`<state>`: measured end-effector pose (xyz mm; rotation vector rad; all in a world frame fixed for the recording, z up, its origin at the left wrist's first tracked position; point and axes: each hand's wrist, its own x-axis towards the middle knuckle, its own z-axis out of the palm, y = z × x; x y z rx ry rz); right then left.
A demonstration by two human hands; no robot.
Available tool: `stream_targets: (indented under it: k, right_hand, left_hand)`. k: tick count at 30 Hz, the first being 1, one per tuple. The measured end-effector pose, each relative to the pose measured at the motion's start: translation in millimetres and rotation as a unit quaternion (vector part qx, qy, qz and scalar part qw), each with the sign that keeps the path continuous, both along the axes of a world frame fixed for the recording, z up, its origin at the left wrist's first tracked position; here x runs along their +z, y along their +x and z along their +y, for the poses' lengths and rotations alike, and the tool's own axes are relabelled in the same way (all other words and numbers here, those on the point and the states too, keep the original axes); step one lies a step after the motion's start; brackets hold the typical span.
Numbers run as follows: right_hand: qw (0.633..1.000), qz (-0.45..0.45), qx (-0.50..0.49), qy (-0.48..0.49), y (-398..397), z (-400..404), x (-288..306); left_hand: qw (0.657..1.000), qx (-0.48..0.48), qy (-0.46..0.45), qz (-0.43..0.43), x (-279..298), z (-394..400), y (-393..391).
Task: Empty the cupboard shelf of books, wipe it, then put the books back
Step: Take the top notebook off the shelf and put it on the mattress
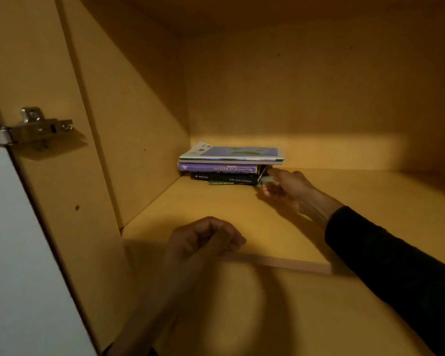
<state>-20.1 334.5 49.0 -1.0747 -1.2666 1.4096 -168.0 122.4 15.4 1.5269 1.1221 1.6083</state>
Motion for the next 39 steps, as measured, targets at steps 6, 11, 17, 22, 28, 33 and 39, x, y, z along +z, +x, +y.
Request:
stream_targets:
  k: [6, 11, 17, 22, 28, 33, 39]
  right_hand:
    - [0.992, -0.043, -0.122, 0.001, -27, 56, -6]
    - [0.953, -0.19, -0.215, 0.098, -33, 93, -9]
    - [0.856, -0.404, -0.139, 0.29, -26, 105, 0]
    - [0.827, -0.491, -0.03, 0.272, -23, 110, 18]
    - [0.76, -0.56, -0.019, 0.33, -19, 112, 16]
    - [0.726, -0.572, -0.029, 0.381, -19, 117, 12]
    - [0.717, -0.562, -0.043, 0.409, -16, 118, 9]
  left_hand:
    - [0.999, 0.001, 0.03, 0.02, 25, 69, -35]
    - [0.999, 0.016, 0.008, 0.04, 25, 108, -52]
    - [0.997, 0.059, -0.002, 0.058, 24, 139, -58]
    - [0.992, 0.091, 0.003, 0.091, 33, 158, -54]
    - [0.972, 0.155, 0.034, 0.172, 44, 181, -57]
    - [0.945, 0.216, 0.03, 0.245, 40, 207, -63]
    - [0.917, 0.258, 0.045, 0.302, 30, 235, -61]
